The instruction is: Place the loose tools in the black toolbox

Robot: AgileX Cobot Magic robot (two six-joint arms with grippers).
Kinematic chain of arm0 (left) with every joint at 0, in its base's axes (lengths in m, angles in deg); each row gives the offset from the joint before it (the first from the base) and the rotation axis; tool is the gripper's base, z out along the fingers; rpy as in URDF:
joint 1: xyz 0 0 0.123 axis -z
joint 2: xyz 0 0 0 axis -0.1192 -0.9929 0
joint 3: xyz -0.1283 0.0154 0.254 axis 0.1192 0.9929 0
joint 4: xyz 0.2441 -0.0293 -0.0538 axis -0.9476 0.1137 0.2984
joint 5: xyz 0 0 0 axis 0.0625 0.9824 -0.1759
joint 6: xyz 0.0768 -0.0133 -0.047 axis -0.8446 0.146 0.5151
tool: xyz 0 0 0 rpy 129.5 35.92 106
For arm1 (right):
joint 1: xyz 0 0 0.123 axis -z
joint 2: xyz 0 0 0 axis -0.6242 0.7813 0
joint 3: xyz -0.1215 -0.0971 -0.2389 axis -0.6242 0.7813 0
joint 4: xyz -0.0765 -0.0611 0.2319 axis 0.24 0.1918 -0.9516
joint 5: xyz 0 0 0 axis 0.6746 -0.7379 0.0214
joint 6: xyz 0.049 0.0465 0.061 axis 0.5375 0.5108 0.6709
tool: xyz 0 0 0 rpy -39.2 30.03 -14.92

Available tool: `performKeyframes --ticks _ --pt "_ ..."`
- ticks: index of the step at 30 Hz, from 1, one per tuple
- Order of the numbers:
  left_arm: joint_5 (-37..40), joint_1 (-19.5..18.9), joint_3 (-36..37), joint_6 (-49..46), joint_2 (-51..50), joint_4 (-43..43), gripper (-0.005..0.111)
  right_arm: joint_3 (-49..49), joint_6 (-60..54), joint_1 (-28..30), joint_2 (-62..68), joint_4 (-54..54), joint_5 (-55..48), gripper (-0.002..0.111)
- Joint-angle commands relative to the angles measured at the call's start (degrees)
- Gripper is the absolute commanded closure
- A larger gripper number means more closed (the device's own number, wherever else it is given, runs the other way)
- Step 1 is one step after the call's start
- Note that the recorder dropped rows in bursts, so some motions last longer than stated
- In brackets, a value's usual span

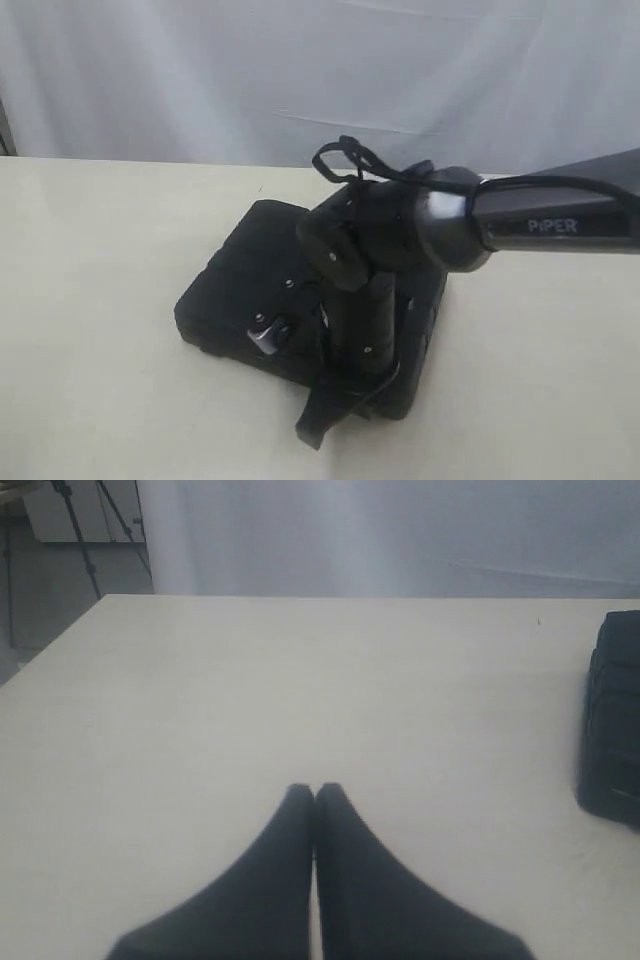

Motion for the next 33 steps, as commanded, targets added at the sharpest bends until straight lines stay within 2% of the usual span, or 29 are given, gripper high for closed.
performKeyframes --ticks 1,7,13,15,17,21,28,33 --pt "-0.45 0.27 0.15 0.24 0.07 0.58 0.107 0.01 2.36 3.11 -3.02 4.28 -0.63 0.109" --pt "-0.45 0.27 0.15 0.24 0.07 0.58 0.107 0.01 1.14 3.69 -11.69 3.97 -8.39 0.109" --pt "-0.45 0.27 0.15 0.24 0.07 0.58 0.107 0.14 6.73 2.51 -36.18 2.75 -12.93 0.109" --pt "-0.45 0.27 0.15 0.24 0.07 0.58 0.107 2.59 12.06 -0.42 -45.35 2.98 -12.86 0.109" --pt "-0.45 0.27 0.15 0.24 0.07 0.58 0.107 7.32 15.82 -3.52 -50.94 2.98 -6.52 0.109" --pt "-0.45 0.27 0.15 0.24 0.07 0.58 0.107 18.92 16.67 -5.23 -55.77 2.98 10.45 0.109" --pt "-0.45 0.27 0.15 0.24 0.07 0.58 0.107 22.93 17.83 -5.03 -56.16 4.71 11.08 0.109" --pt "-0.45 0.27 0.15 0.24 0.07 0.58 0.107 22.93 20.58 -5.03 -56.27 10.92 11.87 0.109"
